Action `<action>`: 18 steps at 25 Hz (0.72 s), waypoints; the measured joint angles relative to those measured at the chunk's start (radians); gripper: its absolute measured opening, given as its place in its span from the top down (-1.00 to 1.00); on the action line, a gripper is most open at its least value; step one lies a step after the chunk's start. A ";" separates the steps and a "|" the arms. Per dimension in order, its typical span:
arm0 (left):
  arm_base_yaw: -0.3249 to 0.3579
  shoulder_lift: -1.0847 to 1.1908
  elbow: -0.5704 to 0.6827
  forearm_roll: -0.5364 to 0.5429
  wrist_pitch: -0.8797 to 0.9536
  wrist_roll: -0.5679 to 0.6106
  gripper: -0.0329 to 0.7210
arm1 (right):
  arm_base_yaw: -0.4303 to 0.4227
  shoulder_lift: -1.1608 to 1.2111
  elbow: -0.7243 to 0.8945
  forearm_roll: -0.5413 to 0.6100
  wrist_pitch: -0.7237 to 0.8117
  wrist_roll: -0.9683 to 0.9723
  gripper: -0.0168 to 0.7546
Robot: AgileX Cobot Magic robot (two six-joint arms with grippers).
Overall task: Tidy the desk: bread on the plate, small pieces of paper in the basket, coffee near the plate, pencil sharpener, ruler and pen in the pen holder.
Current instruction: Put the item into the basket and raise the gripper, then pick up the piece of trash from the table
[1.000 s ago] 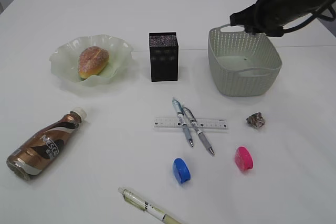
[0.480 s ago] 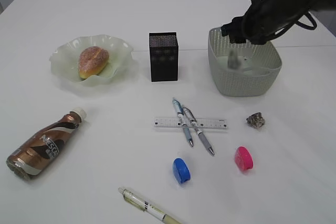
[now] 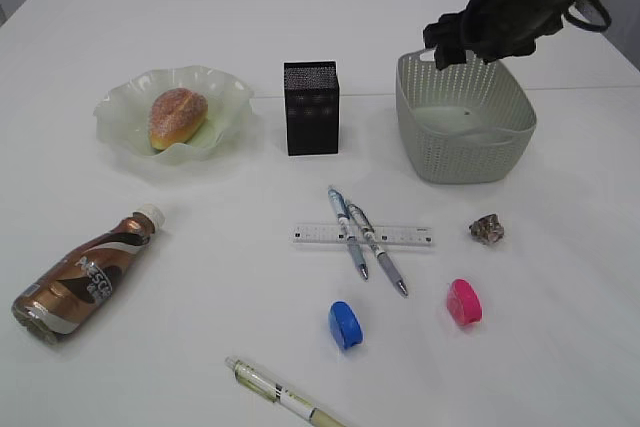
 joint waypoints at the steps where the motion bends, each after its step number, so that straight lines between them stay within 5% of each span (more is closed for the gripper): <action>1: 0.000 0.000 0.000 -0.002 0.000 0.000 -0.43 | 0.000 -0.004 -0.026 0.002 0.036 0.000 -0.42; 10: 0.000 0.000 0.000 -0.002 0.000 0.000 -0.43 | 0.000 -0.034 -0.191 0.002 0.420 -0.027 -0.43; 18: 0.000 0.000 0.000 -0.002 0.000 -0.001 -0.43 | 0.000 -0.045 -0.195 0.037 0.520 -0.053 -0.41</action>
